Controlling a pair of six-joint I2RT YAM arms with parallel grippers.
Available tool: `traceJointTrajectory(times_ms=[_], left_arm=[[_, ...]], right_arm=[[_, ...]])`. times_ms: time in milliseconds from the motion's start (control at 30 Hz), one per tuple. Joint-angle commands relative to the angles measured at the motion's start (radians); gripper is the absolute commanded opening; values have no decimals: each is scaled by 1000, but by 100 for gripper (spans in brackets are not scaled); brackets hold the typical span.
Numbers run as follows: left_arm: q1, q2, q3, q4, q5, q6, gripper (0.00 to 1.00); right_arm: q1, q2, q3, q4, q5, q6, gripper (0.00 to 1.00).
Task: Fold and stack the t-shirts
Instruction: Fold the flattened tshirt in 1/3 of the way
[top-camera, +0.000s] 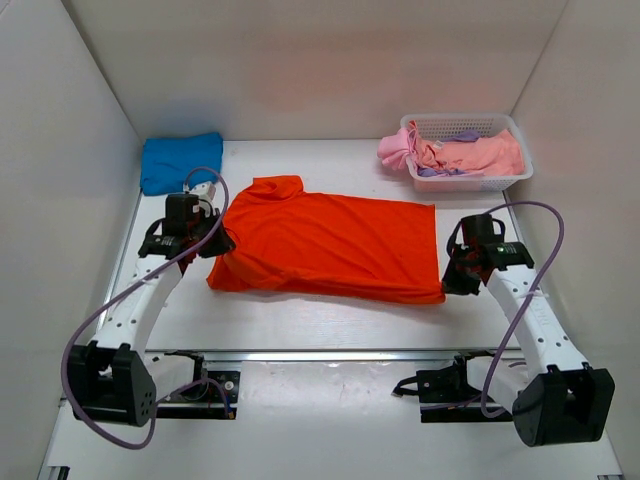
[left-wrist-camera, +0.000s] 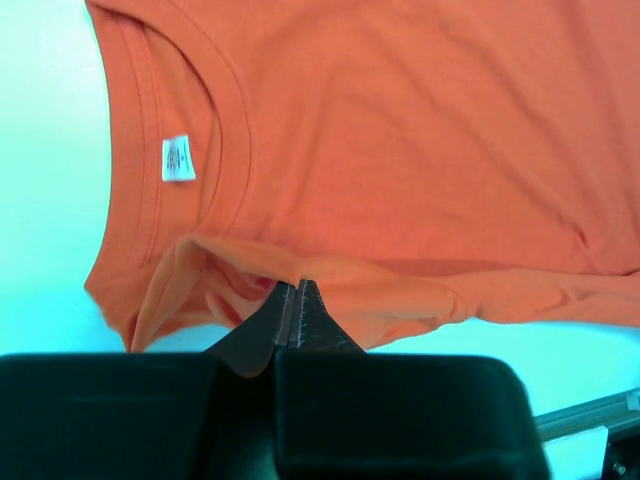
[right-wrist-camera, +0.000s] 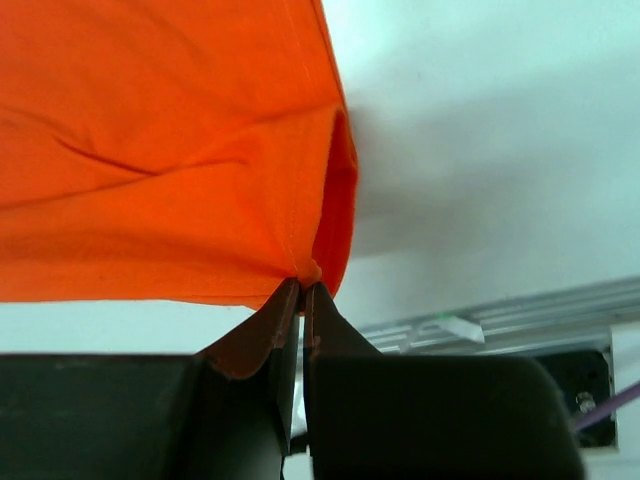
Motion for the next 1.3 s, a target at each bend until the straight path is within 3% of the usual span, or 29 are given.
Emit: traceJointTrajectory(times_ms=[0,200,400,1267], left_arm=[[10,-73,-17,-46,10,6,0],[8,-119,-18,-52,-13,-8,0],[8,-84,-19,-23,-15,-17,0],[23,329,207,78,-15,-21,0]], right_arm=[[-26,-42,-21,-82,-23,-24,0],[-32,-35,-52,-117,-86,-70,0],[-29,2,-60,-50,-107,-78,0],[-78,463,176,139,-84,-161,0]])
